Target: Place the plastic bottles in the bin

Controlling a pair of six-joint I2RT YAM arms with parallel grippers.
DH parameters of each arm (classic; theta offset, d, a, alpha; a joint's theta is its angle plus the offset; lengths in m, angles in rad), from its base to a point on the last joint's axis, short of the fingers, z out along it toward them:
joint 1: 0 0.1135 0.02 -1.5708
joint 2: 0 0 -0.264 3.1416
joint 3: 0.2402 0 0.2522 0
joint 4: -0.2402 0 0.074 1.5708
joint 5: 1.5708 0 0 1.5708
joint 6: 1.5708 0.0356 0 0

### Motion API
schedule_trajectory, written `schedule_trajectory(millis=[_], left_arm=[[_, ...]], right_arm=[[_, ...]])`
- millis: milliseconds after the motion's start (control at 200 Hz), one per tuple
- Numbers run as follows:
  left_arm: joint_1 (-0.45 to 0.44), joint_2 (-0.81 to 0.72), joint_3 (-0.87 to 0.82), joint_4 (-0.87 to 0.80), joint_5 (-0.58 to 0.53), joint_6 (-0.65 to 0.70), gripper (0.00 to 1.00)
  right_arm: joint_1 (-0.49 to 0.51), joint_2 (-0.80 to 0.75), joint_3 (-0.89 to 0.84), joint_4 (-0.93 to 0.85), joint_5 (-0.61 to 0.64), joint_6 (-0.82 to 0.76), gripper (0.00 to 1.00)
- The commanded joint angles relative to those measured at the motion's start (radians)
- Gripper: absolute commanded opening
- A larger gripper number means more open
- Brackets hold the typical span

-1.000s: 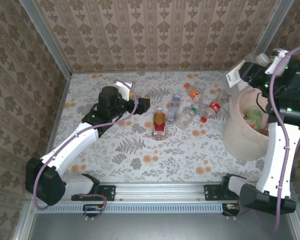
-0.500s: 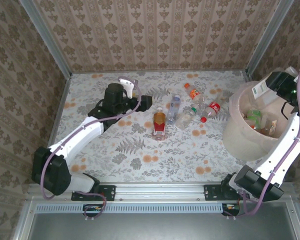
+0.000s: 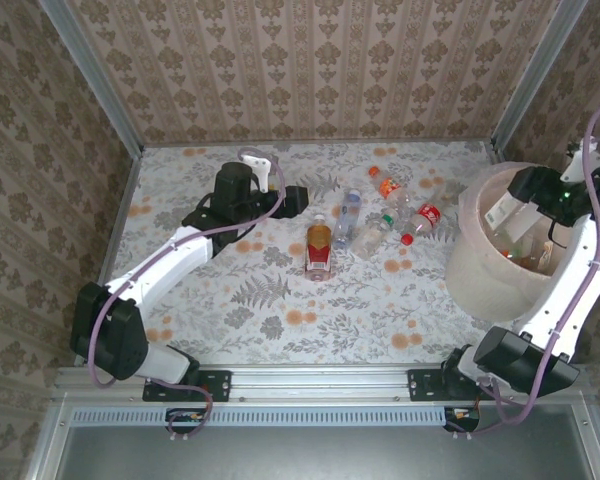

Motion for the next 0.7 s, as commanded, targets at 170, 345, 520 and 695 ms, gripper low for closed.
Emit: schedule_trajectory(millis=[170,345,520,695], left_arm=[[0.012,-0.014,-0.018,-0.013,0.000,-0.026,1.00],[0.020,-0.006,-0.025,-0.021,-0.011,-0.034,1.00],[0.024,0.015,-0.026,-0.051,-0.036,-0.071,1.00],[0.022,0.061,0.027,-0.153,-0.088,-0.133,1.00]], right_arm=[[0.046,-0.020,-0.075,0.130,0.047,0.081,0.84],[0.055,-0.065,-0.113,0.207,0.052,0.131,0.87],[0.145,-0.134,-0.172,0.332,0.115,0.222,0.92],[0.297,-0.195,-0.256,0.481,0.127,0.304,1.00]])
